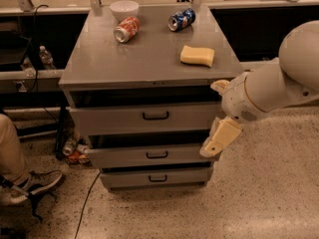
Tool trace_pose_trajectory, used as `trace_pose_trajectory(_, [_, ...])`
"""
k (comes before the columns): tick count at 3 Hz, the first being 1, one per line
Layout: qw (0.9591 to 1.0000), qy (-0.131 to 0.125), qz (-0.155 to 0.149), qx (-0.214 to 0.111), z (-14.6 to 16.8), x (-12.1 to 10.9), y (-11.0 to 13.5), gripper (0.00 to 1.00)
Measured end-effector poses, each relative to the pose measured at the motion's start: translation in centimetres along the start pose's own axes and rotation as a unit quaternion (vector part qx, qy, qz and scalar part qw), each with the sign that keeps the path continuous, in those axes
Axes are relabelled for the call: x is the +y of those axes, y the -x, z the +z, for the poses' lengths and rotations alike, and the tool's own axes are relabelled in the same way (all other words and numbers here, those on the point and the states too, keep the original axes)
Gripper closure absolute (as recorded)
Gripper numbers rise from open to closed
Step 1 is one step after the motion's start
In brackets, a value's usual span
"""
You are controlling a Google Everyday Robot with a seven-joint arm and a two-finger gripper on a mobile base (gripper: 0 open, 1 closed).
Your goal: Open top drawer
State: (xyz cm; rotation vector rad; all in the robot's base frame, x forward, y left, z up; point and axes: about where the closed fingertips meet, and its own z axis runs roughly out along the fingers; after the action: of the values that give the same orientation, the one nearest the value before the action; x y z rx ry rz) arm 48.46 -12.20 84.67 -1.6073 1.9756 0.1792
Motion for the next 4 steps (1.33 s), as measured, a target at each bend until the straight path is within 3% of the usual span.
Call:
trace_pose_trajectory(1, [1.0,0.0,0.0,0.0,0.0,0.0,0.0,0.0])
trace_pose_trajectory(2, [0.9995,-0.015,-0.006,0.029,2.6,-1.6,-2.4,0.0])
trace_pose_trajectory(3, [0.9957,-0.029,-0.015,0.087,6.9,-3.9,-6.2,0.0])
trace_pose_trajectory(4, [0.9915,-0.04,-0.024,0.121,9.3,-5.3,-8.3,0.0])
